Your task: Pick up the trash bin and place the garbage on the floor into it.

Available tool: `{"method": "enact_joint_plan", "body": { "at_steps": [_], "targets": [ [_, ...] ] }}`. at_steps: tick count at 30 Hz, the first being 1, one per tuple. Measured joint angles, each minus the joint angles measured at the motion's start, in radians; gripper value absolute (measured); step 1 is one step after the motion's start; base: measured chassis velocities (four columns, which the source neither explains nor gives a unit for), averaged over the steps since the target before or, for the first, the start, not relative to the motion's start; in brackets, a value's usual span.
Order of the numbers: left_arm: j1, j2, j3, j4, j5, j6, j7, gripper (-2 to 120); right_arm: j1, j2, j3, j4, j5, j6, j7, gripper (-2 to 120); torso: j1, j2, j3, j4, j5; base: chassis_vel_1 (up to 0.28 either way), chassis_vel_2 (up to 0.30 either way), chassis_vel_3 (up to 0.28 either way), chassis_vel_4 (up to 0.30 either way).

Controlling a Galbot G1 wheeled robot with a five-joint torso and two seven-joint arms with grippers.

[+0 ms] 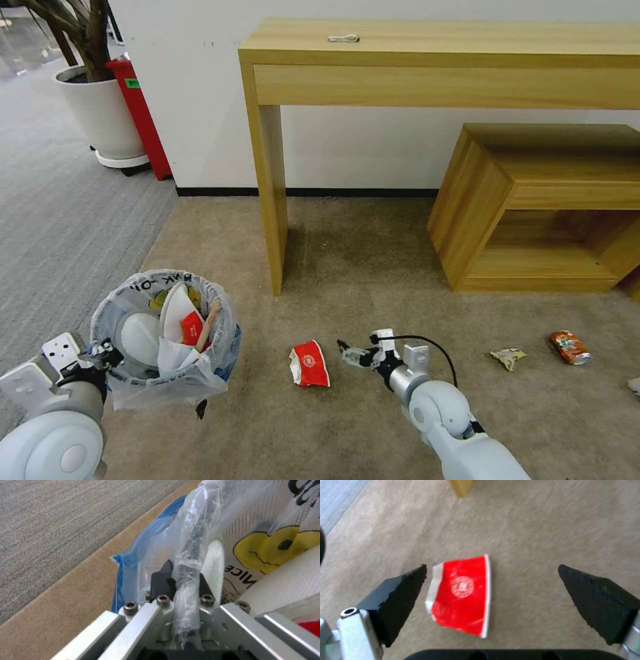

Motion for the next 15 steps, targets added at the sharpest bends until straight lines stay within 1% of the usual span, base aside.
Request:
{"method": "enact_joint_plan", "body": {
  "at_steps": [2, 4, 6, 7, 9, 10, 13, 15],
  "targets": [
    [0.0, -0.003, 0.005, -0.002, 0.006, 0.0, 0.0, 1, 0.011, 0.004, -0.008, -0.015, 0.015, -0.014, -0.005, 100, 0.0, 0.0, 0.0, 0.0, -0.0001, 0.0, 0.0, 0.0, 0.0],
    [0.0, -0.01, 0.014, -0.004, 0.019, 0.0, -0.001, 1, 0.042, 0.022, -0.022, -0.06, 0.062, -0.049, -0.013, 100, 0.0, 0.0, 0.0, 0.0, 0.0, 0.0, 0.0, 0.0, 0.0],
    [0.002, -0.015, 0.021, -0.005, 0.029, 0.0, -0.002, 1, 0.072, 0.044, -0.027, -0.101, 0.116, -0.104, -0.015, 100, 0.0, 0.0, 0.0, 0.0, 0.0, 0.0, 0.0, 0.0, 0.0],
    [0.002, -0.015, 0.021, -0.005, 0.029, 0.0, -0.002, 1, 0.072, 0.044, -0.027, -0.101, 0.116, -0.104, -0.015, 100, 0.0, 0.0, 0.0, 0.0, 0.0, 0.0, 0.0, 0.0, 0.0],
    [0.003, -0.018, 0.024, -0.005, 0.036, 0.0, -0.002, 1, 0.1, 0.068, -0.035, -0.145, 0.156, -0.128, 0.003, 100, 0.0, 0.0, 0.0, 0.0, 0.0001, 0.0, 0.0, 0.0, 0.0],
    [0.003, -0.018, 0.024, -0.005, 0.036, 0.0, -0.002, 1, 0.1, 0.068, -0.035, -0.145, 0.156, -0.128, 0.003, 100, 0.0, 0.0, 0.0, 0.0, 0.0001, 0.0, 0.0, 0.0, 0.0],
    [0.004, -0.019, 0.024, 0.0, 0.042, 0.0, -0.002, 1, 0.144, 0.104, -0.038, -0.21, 0.218, -0.162, 0.052, 100, 0.0, 0.0, 0.0, 0.0, 0.0001, 0.0, 0.0, 0.0, 0.0],
    [0.005, -0.019, 0.024, 0.001, 0.042, 0.0, -0.002, 1, 0.159, 0.115, -0.034, -0.233, 0.235, -0.174, 0.064, 100, 0.0, 0.0, 0.0, 0.0, 0.0001, 0.0, 0.0, 0.0, 0.0]
  ]
}}
